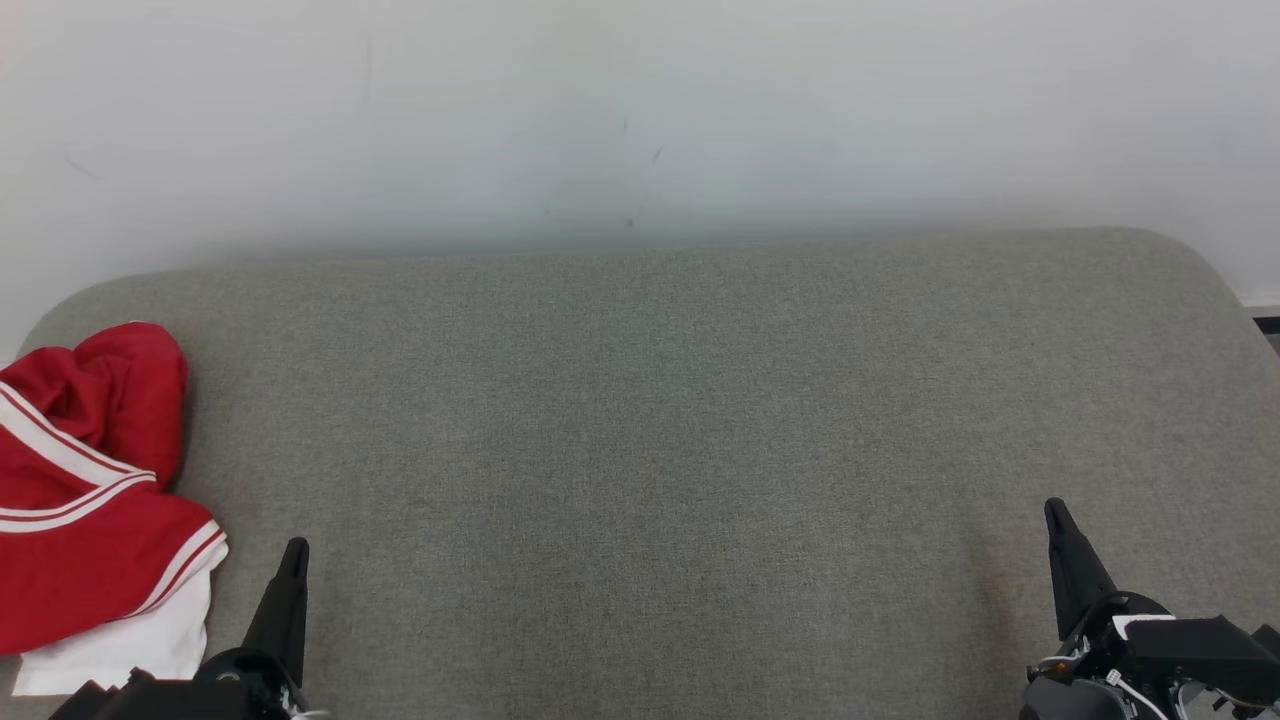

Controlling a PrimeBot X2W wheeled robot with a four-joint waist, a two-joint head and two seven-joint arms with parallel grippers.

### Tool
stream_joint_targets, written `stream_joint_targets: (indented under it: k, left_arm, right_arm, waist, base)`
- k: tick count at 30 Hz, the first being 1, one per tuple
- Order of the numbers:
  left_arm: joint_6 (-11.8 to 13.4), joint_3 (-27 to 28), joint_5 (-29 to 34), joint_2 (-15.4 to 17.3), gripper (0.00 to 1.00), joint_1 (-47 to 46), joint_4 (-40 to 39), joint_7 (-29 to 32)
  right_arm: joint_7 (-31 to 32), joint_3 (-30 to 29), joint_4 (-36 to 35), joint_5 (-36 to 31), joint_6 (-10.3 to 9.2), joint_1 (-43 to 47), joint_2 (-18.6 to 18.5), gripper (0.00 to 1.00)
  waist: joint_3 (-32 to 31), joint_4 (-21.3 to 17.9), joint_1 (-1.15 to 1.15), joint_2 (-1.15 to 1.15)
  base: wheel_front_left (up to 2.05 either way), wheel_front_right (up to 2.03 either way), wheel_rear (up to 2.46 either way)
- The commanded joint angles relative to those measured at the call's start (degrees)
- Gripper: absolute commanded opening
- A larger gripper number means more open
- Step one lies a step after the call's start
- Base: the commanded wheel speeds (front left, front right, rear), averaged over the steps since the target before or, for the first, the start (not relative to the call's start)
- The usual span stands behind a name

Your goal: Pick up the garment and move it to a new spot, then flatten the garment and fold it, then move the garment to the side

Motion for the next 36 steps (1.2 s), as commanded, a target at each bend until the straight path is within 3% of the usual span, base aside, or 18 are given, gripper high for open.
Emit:
stream_joint_targets:
  k: [1,26,27,36]
  left_arm:
    - [-0.1,0.15,-0.22,0.33,0.0,-0.66,-0.16,0.1]
    - [-0.1,0.15,-0.22,0.33,0.0,-0.66,-0.16,0.1]
    - [0.0,-0.02,0.03,-0.03,1.0,0.04,0.09,-0.04]
    - [0.0,-0.88,0.86,-0.33,1.0,2.2,0.95,-1.95]
  right_arm:
    - [0.09,-0.02,-0.12,0.02,-0.15,0.46,0.09,0.0]
    - [0.09,-0.02,-0.12,0.02,-0.15,0.47,0.09,0.0]
    - [-0.03,0.03,0.09,-0.02,0.0,0.01,0.01,1.0]
    - [-1.92,1.67,1.19,-1.64,-0.01,1.16,0.05,1.0]
  waist:
    - [0.0,0.0,0.0,0.0]
    - [0.0,0.0,0.0,0.0]
    - [0.0,0.0,0.0,0.0]
    - [-0.42,-0.13,0.0,0.0]
  base:
    - [0.0,0.0,0.0]
    - [0.0,0.0,0.0]
    - [0.0,0.0,0.0]
    - [0.0,0.0,0.0]
